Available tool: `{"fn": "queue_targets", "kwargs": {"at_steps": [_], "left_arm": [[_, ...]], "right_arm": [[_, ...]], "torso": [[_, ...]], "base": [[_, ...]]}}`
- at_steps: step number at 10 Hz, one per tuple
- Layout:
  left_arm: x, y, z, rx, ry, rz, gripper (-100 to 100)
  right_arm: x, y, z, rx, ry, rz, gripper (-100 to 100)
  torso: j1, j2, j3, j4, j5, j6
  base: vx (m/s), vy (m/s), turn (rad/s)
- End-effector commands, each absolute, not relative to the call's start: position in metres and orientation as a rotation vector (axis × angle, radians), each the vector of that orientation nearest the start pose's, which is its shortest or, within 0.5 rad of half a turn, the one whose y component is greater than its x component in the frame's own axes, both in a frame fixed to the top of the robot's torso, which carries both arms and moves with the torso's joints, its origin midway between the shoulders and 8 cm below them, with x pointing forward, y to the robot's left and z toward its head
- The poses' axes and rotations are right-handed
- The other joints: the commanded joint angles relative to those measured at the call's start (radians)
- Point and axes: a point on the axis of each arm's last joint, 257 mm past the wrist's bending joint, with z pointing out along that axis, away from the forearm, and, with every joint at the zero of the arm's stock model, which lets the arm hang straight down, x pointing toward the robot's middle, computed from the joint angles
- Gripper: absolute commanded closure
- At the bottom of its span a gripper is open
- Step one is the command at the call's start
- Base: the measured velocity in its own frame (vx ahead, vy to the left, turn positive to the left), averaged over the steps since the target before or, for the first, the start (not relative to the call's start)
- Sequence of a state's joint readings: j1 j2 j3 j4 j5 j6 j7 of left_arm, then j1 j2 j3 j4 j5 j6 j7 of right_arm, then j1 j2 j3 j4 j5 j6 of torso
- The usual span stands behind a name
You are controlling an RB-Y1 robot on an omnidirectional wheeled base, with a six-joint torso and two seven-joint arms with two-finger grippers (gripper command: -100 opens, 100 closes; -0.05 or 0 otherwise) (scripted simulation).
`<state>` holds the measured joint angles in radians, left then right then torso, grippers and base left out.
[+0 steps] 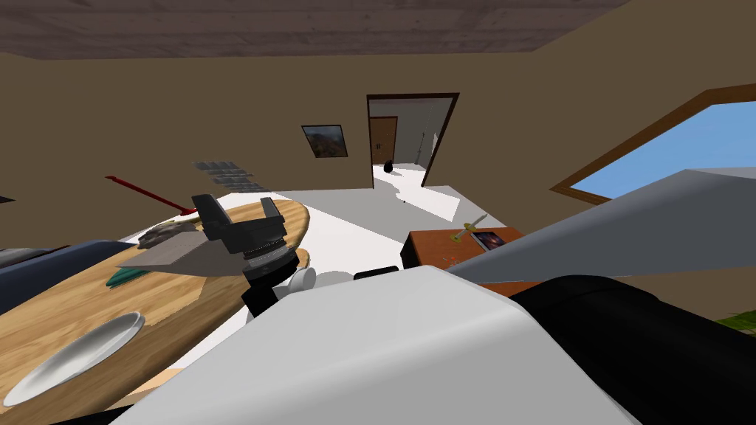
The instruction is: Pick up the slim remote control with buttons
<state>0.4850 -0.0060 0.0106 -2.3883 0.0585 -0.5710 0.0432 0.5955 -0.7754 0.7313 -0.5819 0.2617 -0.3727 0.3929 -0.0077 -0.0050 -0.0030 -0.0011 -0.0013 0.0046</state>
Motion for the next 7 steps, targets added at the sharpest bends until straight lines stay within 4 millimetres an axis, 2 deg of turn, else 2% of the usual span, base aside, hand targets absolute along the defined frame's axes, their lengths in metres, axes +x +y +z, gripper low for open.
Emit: {"fn": "queue_targets", "kwargs": {"at_steps": [1,3,7], "left_arm": [[0.304,0.281,0.088,-0.549,0.426,-1.415,0],[0.304,0.281,0.088,-0.549,0.426,-1.415,0],[0.304,0.281,0.088,-0.549,0.426,-1.415,0]], "right_arm": [[-0.19,-0.505,-0.583,0.182,3.129,-0.049,-100],[-0.18,-0.491,-0.599,0.196,3.122,-0.059,-100],[-0.175,-0.485,-0.605,0.202,3.119,-0.063,-100]], "torso": [[0.0,0.0,0.0,0.0,0.0,0.0],[0.0,0.0,0.0,0.0,0.0,0.0],[-0.007,0.002,0.004,0.005,-0.013,-0.001]], "base": [[0.0,0.0,0.0],[0.0,0.0,0.0],[0.0,0.0,0.0]]}}
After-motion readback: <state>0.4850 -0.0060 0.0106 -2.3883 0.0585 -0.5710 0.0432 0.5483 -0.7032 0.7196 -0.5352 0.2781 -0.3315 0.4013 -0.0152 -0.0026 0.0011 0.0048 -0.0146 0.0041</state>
